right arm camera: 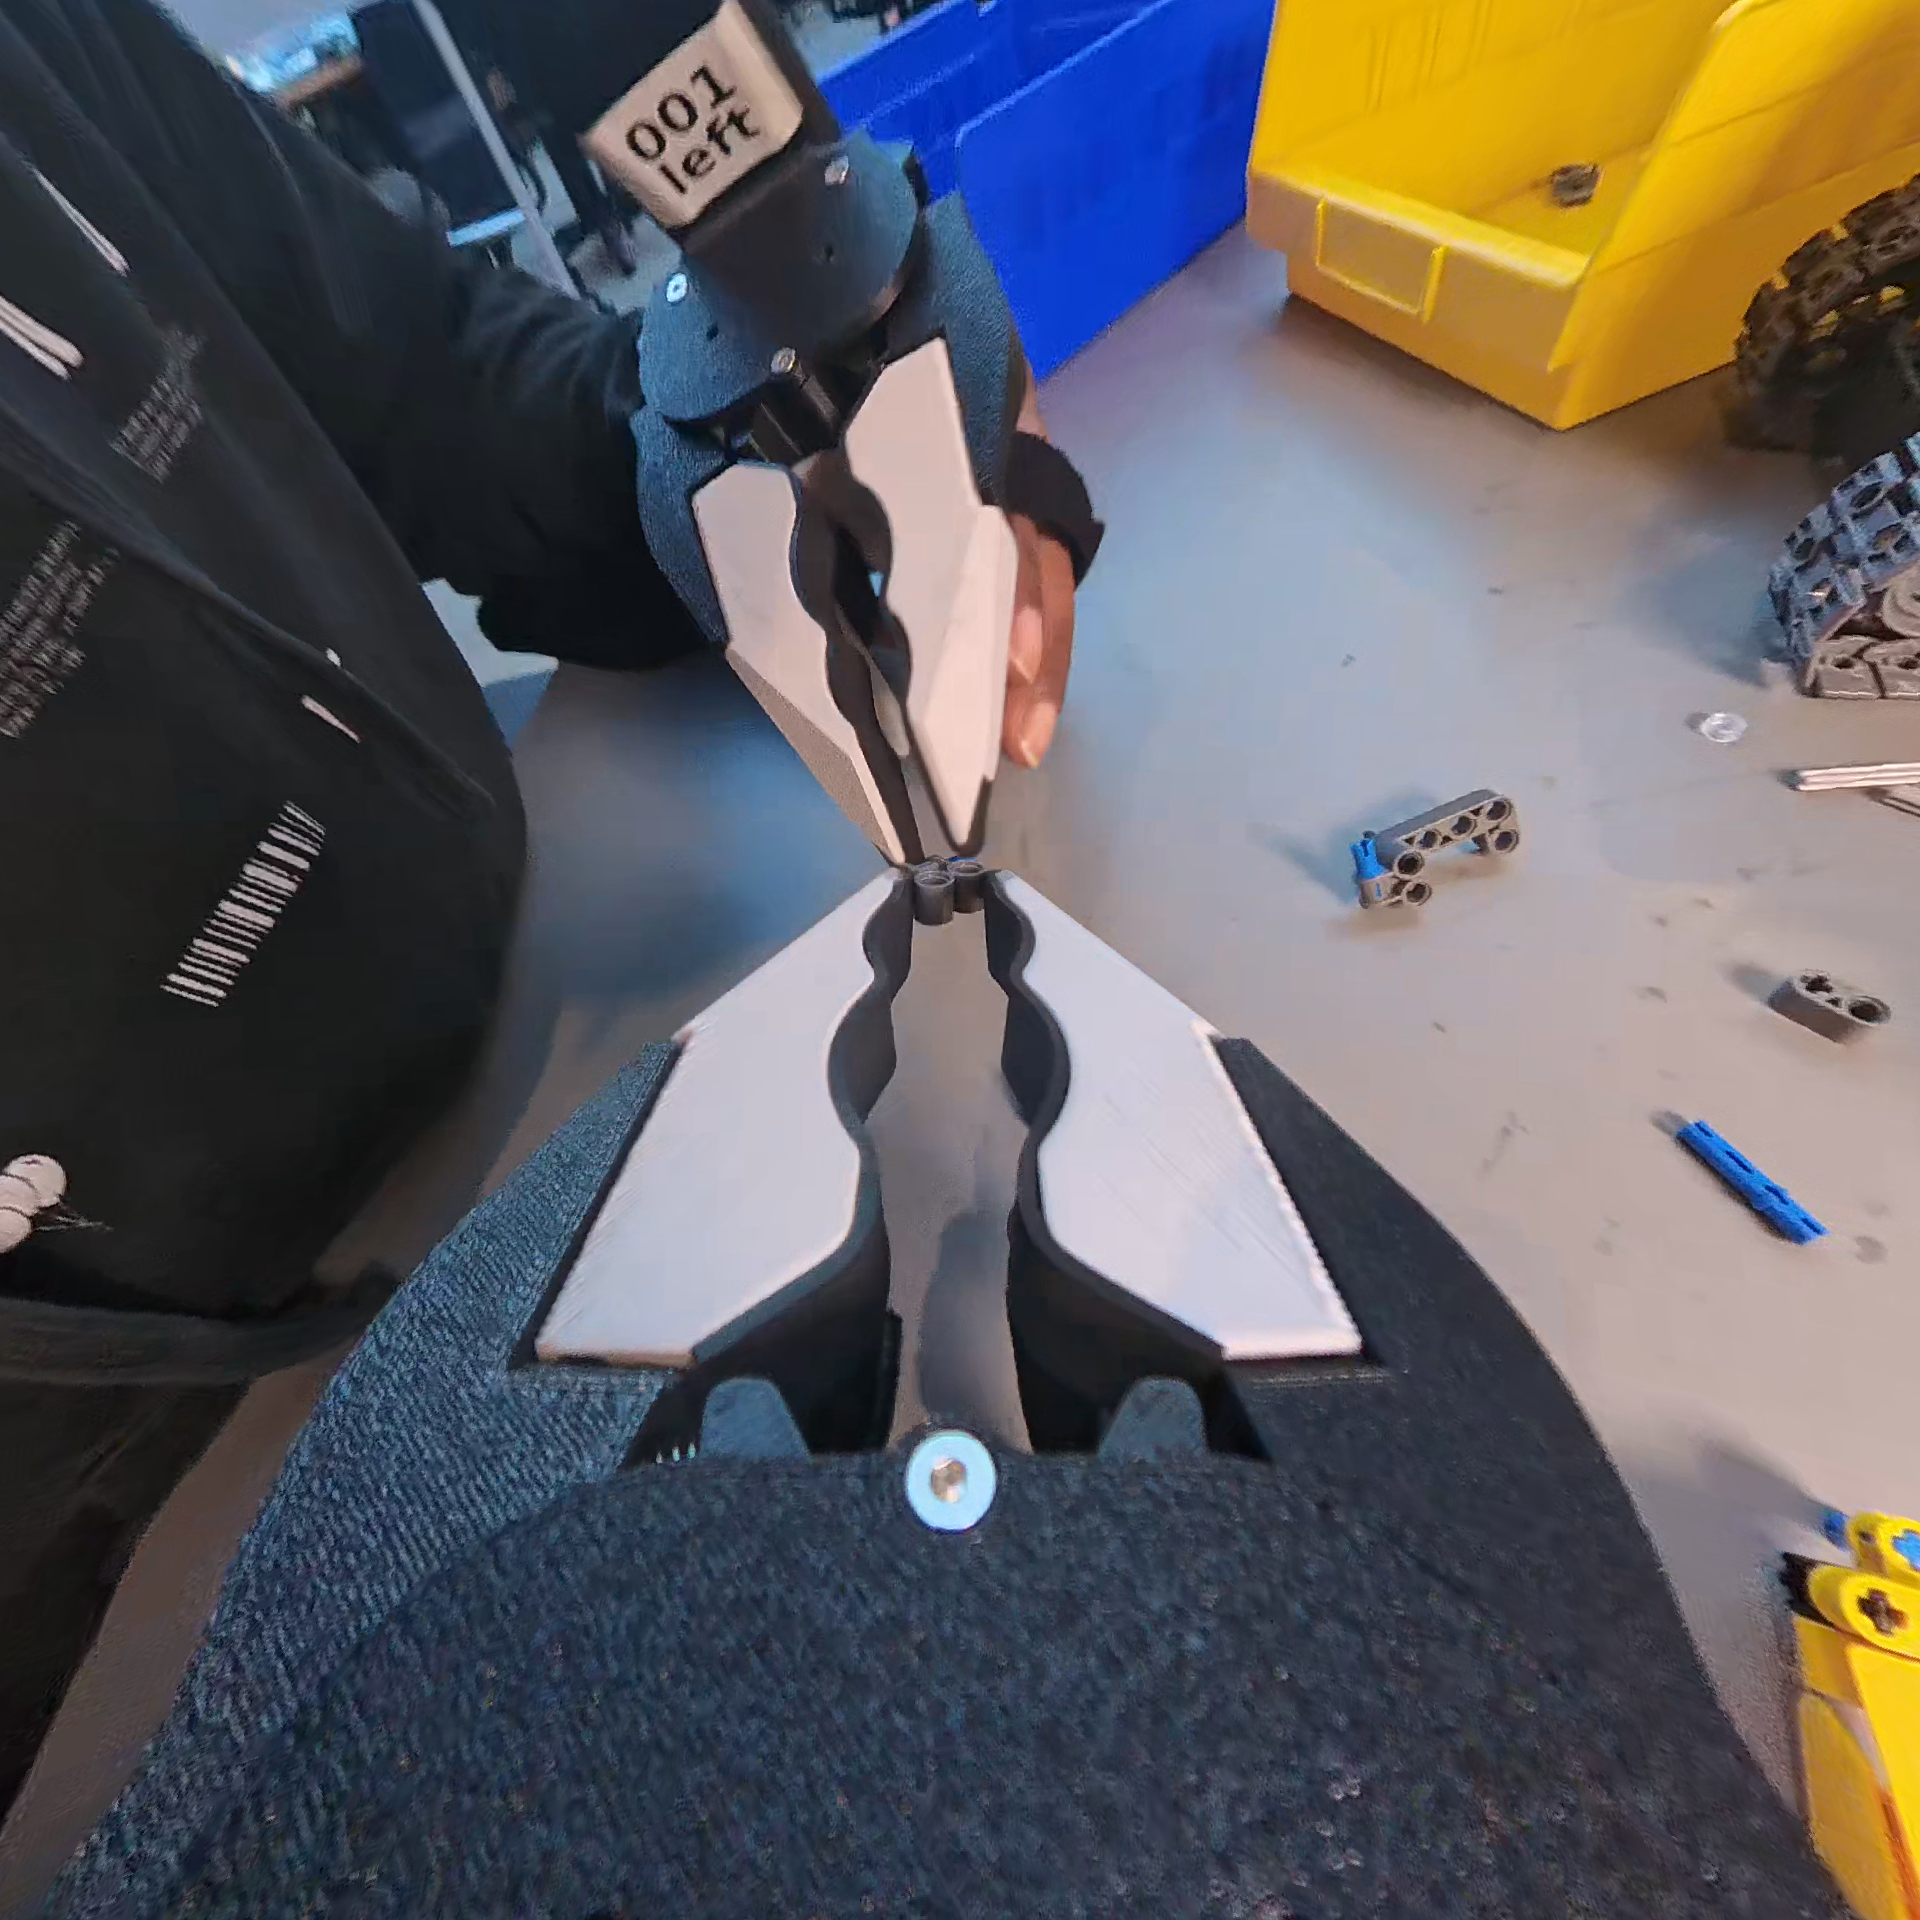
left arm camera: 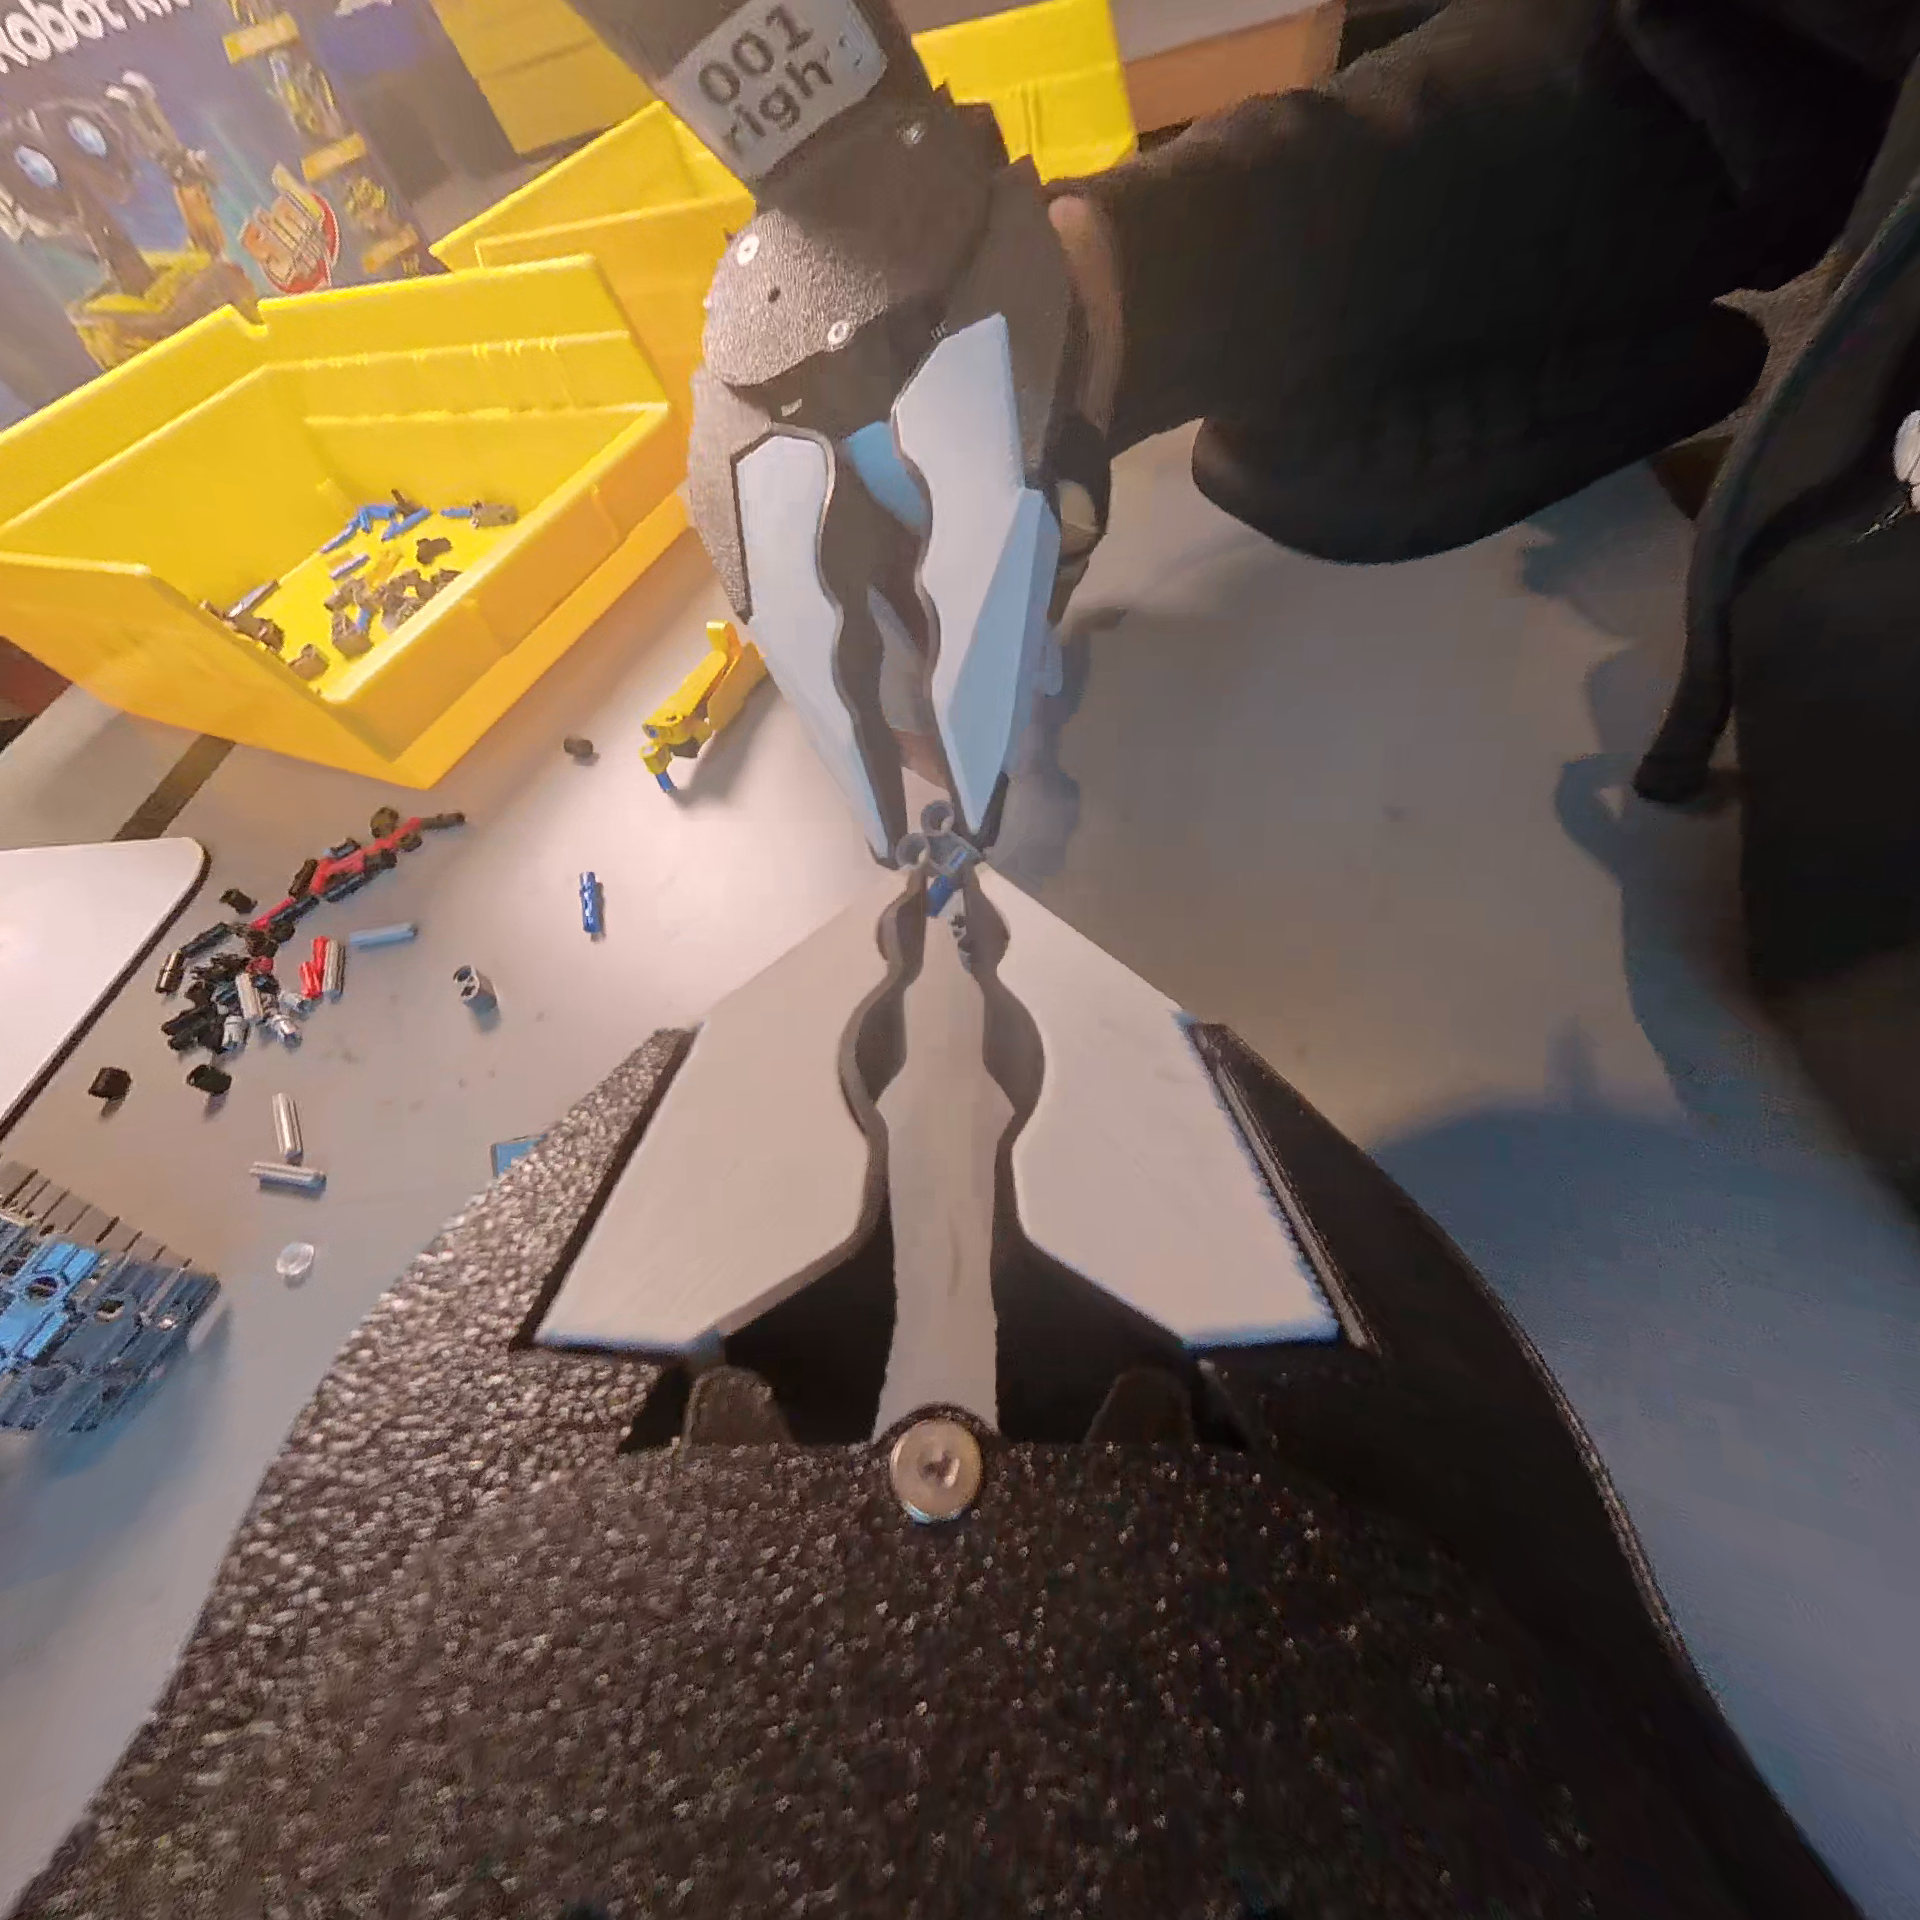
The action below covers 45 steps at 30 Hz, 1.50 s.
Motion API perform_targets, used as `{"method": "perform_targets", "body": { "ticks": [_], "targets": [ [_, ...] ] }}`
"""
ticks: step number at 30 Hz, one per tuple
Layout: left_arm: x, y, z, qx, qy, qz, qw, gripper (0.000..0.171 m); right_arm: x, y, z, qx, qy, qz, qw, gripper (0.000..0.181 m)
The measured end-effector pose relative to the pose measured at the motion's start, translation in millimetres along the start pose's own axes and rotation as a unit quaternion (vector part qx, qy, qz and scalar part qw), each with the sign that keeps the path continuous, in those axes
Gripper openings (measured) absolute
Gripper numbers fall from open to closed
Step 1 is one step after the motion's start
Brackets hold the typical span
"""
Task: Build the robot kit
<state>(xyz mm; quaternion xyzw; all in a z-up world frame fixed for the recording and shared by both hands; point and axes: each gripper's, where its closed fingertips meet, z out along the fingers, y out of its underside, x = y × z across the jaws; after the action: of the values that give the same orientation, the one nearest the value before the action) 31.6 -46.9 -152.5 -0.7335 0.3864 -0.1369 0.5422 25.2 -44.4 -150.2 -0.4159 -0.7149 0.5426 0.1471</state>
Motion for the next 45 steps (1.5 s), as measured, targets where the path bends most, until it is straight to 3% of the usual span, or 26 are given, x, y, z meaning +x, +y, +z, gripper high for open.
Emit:
{"method": "perform_targets", "body": {
  "ticks": [7,12,16,26,34,38,45],
  "targets": [
    [-10.2,-5.7,-5.1,0.016,-0.019,-0.017,1.000,0.000,0.6,-11.4,-5.9,0.047,-0.020,0.043,0.998,0.013],
    [-10.9,-6.8,-5.5,0.022,-0.010,-0.042,0.999,0.027,-4.1,-25.7,-9.8,0.091,-0.026,0.021,0.995,0.013],
    [-7.7,-18.5,-5.9,0.049,-0.004,-0.058,0.997,0.012,-7.0,-33.0,-11.2,0.112,-0.026,0.009,0.993,0.013],
    [-10.6,-10.0,-4.5,0.018,-0.018,-0.035,0.999,0.004,3.7,-23.1,-10.7,0.078,0.012,-0.010,0.997,0.009],
    [-7.6,-4.7,-4.9,0.012,0.026,-0.100,0.995,0.003,2.4,-13.1,-7.3,0.012,0.079,-0.155,0.985,0.018],
    [-0.4,-5.0,-2.9,0.012,0.049,-0.113,0.992,0.003,3.0,-6.4,-2.7,-0.018,0.104,-0.208,0.972,0.007],
    [-6.5,-6.1,-5.8,0.024,0.045,-0.134,0.990,0.004,9.1,-8.1,-9.5,0.008,0.080,-0.116,0.990,0.000]
  ]
}}
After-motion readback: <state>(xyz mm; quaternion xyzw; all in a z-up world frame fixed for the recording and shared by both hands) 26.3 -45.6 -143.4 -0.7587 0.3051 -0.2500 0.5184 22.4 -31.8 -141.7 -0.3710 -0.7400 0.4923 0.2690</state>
